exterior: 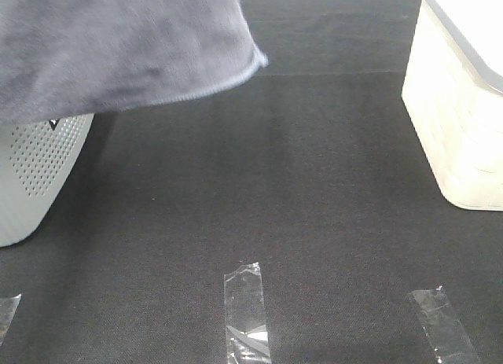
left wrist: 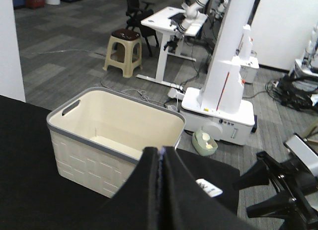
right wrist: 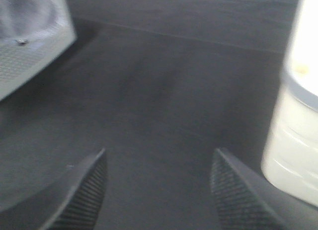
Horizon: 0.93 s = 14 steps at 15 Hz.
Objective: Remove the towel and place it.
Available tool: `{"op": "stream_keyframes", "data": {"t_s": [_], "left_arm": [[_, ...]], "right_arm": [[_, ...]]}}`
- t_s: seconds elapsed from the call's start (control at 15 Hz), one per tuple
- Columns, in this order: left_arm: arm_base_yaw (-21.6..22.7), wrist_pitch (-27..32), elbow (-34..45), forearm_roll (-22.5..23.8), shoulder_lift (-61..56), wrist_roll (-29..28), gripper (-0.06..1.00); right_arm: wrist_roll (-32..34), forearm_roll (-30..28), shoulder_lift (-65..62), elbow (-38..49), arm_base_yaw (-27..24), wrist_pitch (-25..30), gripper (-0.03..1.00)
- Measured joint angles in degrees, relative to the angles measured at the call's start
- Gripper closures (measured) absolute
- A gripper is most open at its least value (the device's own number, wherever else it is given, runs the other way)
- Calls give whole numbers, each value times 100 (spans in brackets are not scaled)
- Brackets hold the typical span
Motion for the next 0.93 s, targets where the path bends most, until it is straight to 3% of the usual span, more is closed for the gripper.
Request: {"op": "stream_keyframes", "data": {"t_s": [0.07, 0.13, 0.27, 0.4, 0.53, 0.73, 0.93], "left_arm": [[0, 0, 0, 0, 0, 0, 94], [-269, 6, 0, 264, 0, 0, 94], [-751, 11, 0, 607, 6, 0, 94], [-1163, 11, 0, 773, 6, 0, 94], [-1553, 11, 0, 980, 6, 0, 94], [-1994, 34, 0, 1461, 6, -166, 94], [-2114, 46, 0, 1518, 6, -218, 94]], "right_arm": [[0, 0, 0, 0, 0, 0, 38], [-670, 619, 435, 0, 0, -97, 36], [-2447, 2160, 1312, 0, 46, -143, 30], [-4165, 3621, 2108, 0, 430, -132, 26], [-5741, 4257, 2974, -46, 1060, -264, 25], [-6434, 5088, 4137, -63, 1564, -968, 24], [-6526, 5346, 4647, -355, 1581, -848, 24]]}}
